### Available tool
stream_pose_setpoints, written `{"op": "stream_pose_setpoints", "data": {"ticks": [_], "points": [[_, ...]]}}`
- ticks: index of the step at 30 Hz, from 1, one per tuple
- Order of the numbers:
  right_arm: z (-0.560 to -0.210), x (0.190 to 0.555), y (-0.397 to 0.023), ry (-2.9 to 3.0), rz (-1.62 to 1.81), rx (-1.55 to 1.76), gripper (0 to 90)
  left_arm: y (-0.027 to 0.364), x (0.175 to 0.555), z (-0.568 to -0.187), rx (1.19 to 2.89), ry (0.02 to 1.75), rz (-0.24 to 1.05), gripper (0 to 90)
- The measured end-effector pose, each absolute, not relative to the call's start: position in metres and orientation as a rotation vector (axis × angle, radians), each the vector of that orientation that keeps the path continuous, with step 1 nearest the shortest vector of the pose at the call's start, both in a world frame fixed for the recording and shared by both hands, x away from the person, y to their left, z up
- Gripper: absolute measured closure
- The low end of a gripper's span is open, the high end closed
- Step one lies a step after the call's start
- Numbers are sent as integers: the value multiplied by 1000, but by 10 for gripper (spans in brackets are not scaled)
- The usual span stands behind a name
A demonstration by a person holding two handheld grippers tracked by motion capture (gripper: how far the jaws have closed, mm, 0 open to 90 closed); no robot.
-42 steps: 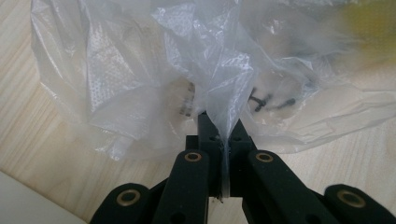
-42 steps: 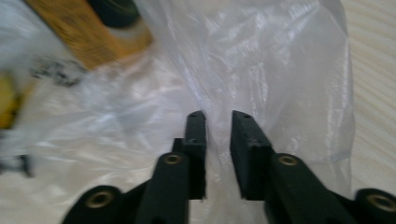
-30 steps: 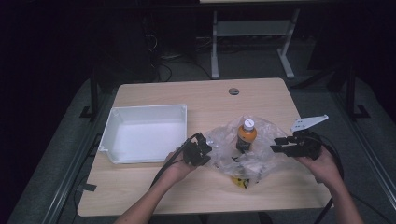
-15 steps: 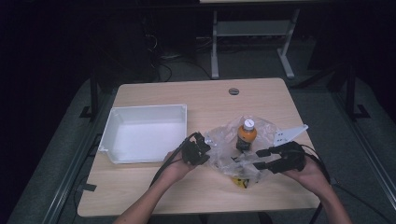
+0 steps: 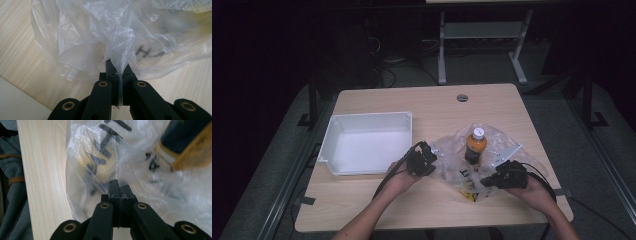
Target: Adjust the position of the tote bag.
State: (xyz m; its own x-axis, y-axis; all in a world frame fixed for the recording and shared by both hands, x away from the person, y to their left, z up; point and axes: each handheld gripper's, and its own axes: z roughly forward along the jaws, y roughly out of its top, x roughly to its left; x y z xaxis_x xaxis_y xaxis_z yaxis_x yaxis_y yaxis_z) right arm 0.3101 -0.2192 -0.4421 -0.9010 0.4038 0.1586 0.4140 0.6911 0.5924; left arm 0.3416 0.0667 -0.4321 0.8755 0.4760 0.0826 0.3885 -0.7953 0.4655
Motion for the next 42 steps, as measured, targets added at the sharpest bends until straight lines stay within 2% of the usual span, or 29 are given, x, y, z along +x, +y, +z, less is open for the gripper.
{"op": "stream_pose_setpoints", "data": {"ticks": [12,25,34,42], "points": [[-453,304,-246,-2850,-1004,-793,899,65,344,-436,2610,646,275,888],[-456,298,-252,-2832,-1018,-830,899,67,342,-442,2594,660,259,886],[-452,295,-255,-2813,-1068,-845,893,82,330,-430,2540,663,237,740],[-452,293,-255,-2804,-1070,-854,874,104,315,-416,2491,654,220,705]]}}
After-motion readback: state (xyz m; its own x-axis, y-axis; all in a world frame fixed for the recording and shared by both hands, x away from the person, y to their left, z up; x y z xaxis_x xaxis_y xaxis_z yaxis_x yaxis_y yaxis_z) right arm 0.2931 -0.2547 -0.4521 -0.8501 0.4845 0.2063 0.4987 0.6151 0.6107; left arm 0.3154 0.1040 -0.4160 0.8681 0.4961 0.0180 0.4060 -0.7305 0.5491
